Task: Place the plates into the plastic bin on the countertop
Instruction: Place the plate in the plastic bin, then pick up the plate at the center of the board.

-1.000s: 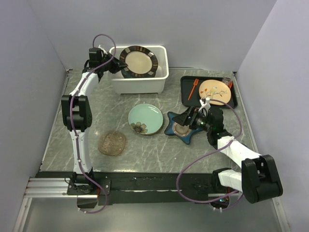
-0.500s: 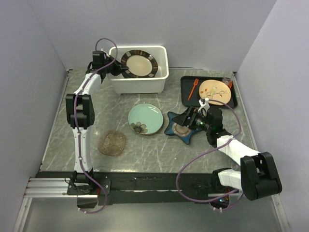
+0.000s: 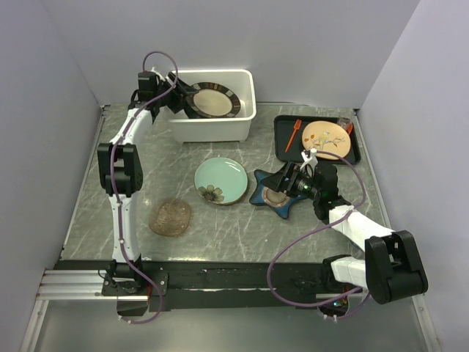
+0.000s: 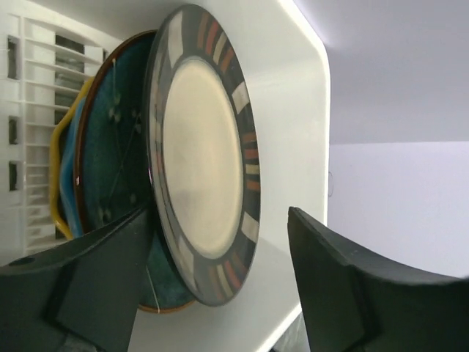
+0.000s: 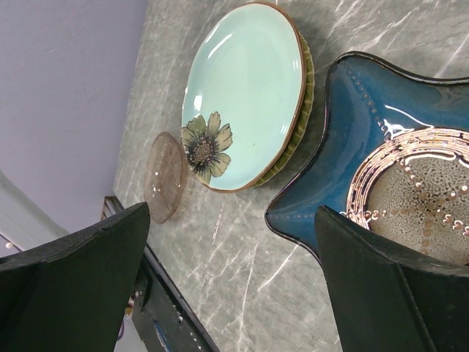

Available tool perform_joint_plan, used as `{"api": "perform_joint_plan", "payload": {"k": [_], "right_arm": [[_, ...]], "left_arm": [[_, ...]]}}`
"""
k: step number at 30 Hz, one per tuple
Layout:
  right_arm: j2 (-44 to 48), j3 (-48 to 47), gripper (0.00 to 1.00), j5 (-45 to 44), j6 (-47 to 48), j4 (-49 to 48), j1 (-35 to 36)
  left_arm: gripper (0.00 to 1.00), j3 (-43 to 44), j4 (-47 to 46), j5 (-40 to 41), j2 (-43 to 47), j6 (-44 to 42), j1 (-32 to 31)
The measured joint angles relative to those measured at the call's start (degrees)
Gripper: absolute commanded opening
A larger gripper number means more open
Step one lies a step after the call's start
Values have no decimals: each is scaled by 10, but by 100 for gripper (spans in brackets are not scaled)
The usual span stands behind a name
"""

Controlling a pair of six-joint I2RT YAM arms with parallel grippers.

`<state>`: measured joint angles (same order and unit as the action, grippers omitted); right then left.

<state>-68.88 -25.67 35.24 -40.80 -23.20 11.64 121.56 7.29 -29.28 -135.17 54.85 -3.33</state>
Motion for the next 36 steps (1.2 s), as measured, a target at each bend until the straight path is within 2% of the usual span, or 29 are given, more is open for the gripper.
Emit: {"api": "perform_joint_plan", "payload": {"k": [7,15,21,31,36], "right_arm": [[0,5,100,1,-3,-6,0],[0,6,100,2,-3,-8,0],[4,8,100,2,-5,-8,0],[6,9,100,2,-7,-8,1],[6,9,100,1,-8,-8,1]], "left_arm": [[84,1,47,38,29,-17,6],[85,17,48,65,91,-22,11],[84,17,44,51,144,-22,11],[83,-126,43,-15,286,-53,5],[82,-195,63,-26,331,-94,-28]]}}
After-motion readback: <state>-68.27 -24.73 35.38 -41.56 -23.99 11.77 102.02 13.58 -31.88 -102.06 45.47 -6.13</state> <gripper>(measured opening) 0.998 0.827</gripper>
